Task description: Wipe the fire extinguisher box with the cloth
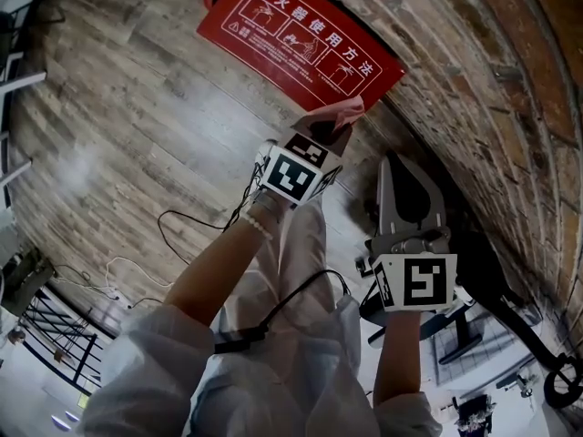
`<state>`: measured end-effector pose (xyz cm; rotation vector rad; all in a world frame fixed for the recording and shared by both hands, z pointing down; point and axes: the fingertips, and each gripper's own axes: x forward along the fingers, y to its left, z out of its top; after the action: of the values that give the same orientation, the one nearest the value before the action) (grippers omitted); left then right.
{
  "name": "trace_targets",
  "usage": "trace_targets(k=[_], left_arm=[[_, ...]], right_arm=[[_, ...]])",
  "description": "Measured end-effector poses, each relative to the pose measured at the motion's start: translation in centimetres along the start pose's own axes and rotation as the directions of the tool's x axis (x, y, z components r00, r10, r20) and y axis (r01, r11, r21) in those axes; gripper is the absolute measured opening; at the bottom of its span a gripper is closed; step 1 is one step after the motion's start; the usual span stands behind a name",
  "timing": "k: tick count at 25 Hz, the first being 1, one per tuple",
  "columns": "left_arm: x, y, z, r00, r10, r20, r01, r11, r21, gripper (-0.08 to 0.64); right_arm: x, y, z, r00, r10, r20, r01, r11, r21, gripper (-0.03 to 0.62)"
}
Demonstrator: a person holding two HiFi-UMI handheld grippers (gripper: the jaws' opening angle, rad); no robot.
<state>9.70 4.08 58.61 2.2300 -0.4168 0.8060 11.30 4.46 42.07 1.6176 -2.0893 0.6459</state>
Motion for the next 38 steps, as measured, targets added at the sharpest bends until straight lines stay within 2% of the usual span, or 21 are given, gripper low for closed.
trace_targets(k=[4, 11, 14, 20, 24, 28, 32, 38], left_arm=[[0.5, -1.3, -1.0, 1.0, -0.024, -0.013, 0.024, 0.999, 0.02, 0.011], [-1.2, -1.9, -0.1, 1.0, -0.028, 0.002, 0.027, 0.998, 0.049, 0.01], [-4.1, -2.2, 1.6, 0.998, -0.032, 0.05, 0.029, 0.998, 0.058, 0.011], [-12.8, -1.5, 6.3, 0.985, 0.005, 0.173, -0.019, 0.996, 0.082, 0.011], [-19.8, -2.6, 10.1, 0.963, 0.014, 0.268, -0.045, 0.993, 0.109, 0.01], [-26.9, -4.2, 14.3, 0.93, 0.016, 0.368, -0.086, 0.981, 0.174, 0.011], [-32.6, -5.9, 17.1, 0.905, 0.015, 0.425, -0.122, 0.967, 0.225, 0.009], [-40.1, -8.1, 21.6, 0.833, 0.026, 0.552, -0.22, 0.932, 0.288, 0.009]], right_arm=[[-0.2, 0.3, -0.3, 1.0, 0.001, -0.003, -0.001, 1.0, 0.001, 0.008], [-1.0, 0.7, -0.1, 1.0, 0.005, -0.012, -0.006, 1.0, -0.026, 0.008], [-1.5, 1.5, 1.1, 1.0, 0.012, -0.013, -0.013, 0.999, -0.051, 0.008], [-2.8, 3.6, 5.9, 0.999, 0.031, 0.024, -0.029, 0.994, -0.107, 0.008], [-4.0, 5.8, 10.5, 0.995, 0.065, 0.074, -0.053, 0.986, -0.159, 0.008], [-5.2, 8.2, 15.3, 0.986, 0.102, 0.132, -0.074, 0.977, -0.199, 0.008], [-6.8, 9.6, 19.8, 0.973, 0.123, 0.193, -0.076, 0.969, -0.236, 0.008], [-9.1, 10.7, 25.4, 0.95, 0.132, 0.283, -0.05, 0.959, -0.278, 0.008]])
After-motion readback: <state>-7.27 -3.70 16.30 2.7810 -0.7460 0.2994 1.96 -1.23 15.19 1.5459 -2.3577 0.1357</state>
